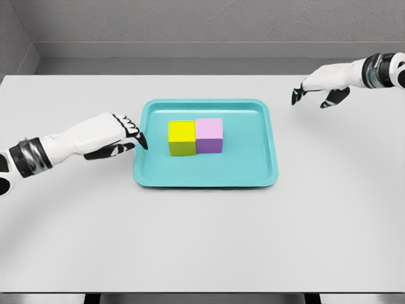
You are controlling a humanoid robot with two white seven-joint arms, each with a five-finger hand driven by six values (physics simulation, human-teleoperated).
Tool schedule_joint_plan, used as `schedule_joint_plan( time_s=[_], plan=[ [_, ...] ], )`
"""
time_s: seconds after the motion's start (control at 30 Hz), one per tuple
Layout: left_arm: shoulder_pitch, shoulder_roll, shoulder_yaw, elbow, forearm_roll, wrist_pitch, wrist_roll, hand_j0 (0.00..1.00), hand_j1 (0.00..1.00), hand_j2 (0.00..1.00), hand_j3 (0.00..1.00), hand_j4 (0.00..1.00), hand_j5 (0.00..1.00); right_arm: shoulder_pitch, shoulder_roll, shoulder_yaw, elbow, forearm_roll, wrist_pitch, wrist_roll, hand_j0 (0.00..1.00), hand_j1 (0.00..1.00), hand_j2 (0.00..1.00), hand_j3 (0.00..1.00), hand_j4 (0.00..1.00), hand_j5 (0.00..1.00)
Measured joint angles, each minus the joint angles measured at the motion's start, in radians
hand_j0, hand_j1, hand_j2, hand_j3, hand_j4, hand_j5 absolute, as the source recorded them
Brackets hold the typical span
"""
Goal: Push two cubes
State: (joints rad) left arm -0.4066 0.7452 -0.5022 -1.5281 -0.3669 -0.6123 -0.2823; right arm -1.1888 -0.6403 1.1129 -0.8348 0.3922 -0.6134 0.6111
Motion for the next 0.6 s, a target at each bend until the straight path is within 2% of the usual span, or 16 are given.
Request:
schedule_joint_plan(
  time_s=[0.07, 0.3, 0.4, 0.47, 0.5, 0.57, 0.6],
  plan=[
    [0.022, 0.001, 0.003, -0.020, 0.002, 0.000, -0.001, 0.50, 0.50, 0.50, 0.50, 0.50, 0.50, 0.002, -0.001, 0.000, 0.003, -0.001, 0.000, 0.000, 1.00, 1.00, 1.00, 1.00, 1.00, 1.00],
    [0.025, -0.031, 0.002, -0.038, -0.008, 0.000, -0.003, 0.51, 0.51, 0.51, 0.51, 0.51, 0.51, 0.005, -0.002, 0.000, 0.002, -0.002, 0.000, 0.000, 1.00, 1.00, 1.00, 1.00, 1.00, 1.00],
    [0.023, -0.008, 0.012, -0.034, -0.005, 0.000, 0.001, 0.53, 0.53, 0.53, 0.53, 0.53, 0.53, 0.005, -0.002, 0.001, 0.002, -0.002, 0.000, 0.000, 1.00, 1.00, 1.00, 1.00, 1.00, 1.00],
    [0.032, 0.042, 0.061, -0.022, 0.004, 0.000, 0.002, 0.82, 0.82, 0.82, 0.82, 0.82, 0.82, 0.006, -0.006, 0.002, 0.000, -0.002, 0.000, 0.000, 1.00, 1.00, 1.00, 1.00, 1.00, 1.00],
    [0.035, 0.062, 0.086, -0.002, 0.010, 0.000, 0.002, 0.85, 0.85, 0.85, 0.85, 0.85, 0.85, 0.006, -0.008, 0.003, -0.001, -0.002, 0.000, 0.000, 1.00, 1.00, 1.00, 1.00, 1.00, 1.00],
    [0.035, 0.087, 0.120, 0.043, 0.016, 0.000, 0.002, 0.98, 0.98, 0.98, 0.98, 0.98, 0.98, 0.005, -0.011, 0.003, -0.003, -0.002, 0.000, 0.000, 1.00, 1.00, 1.00, 1.00, 1.00, 1.00],
    [0.034, 0.093, 0.131, 0.062, 0.017, 0.000, 0.002, 1.00, 1.00, 1.00, 1.00, 1.00, 1.00, 0.005, -0.012, 0.004, -0.003, -0.002, 0.000, 0.000, 1.00, 1.00, 1.00, 1.00, 1.00, 1.00]
  ],
)
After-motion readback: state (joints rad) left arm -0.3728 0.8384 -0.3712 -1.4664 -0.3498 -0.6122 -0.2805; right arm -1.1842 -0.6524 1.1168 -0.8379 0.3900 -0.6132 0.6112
